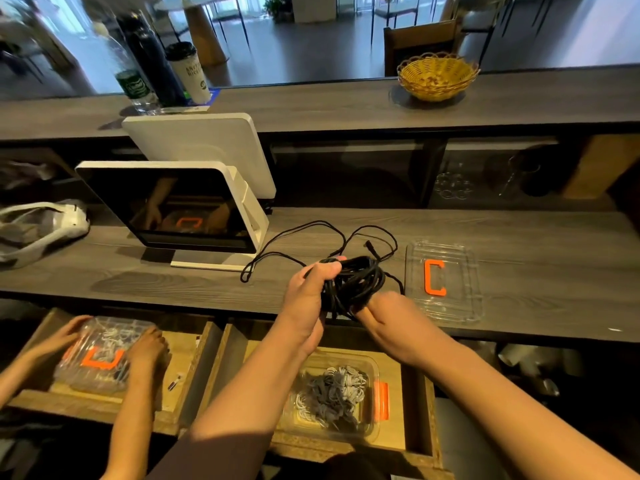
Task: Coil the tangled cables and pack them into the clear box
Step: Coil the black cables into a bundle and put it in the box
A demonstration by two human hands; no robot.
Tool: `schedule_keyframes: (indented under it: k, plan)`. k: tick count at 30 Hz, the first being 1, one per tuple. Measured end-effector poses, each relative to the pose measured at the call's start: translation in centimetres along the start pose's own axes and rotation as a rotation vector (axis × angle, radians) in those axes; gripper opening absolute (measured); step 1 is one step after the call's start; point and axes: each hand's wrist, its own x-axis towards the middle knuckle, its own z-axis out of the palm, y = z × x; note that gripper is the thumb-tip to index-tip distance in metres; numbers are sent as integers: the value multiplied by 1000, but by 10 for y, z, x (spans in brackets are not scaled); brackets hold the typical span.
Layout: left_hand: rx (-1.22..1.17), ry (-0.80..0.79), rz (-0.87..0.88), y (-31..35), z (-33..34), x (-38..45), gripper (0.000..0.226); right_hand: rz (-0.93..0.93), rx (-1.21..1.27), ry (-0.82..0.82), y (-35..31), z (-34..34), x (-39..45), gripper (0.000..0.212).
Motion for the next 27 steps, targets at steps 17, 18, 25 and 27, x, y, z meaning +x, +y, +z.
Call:
schedule_keyframes:
  k: [17,18,25,27]
  plan:
    - [561,424,200,-3,-14,10,28,-211,-173,-37,-34,-20,-9,21]
    - [651,337,193,-2,-14,10,31,-236,-156,-12,-33,-25,-7,22]
    - [606,6,192,5,-1,-1,59,-253,-74,205,-6,-45,8,45]
    - [542,-101,146,10,2,-4,71,-277,-44,251,3,-50,13,43]
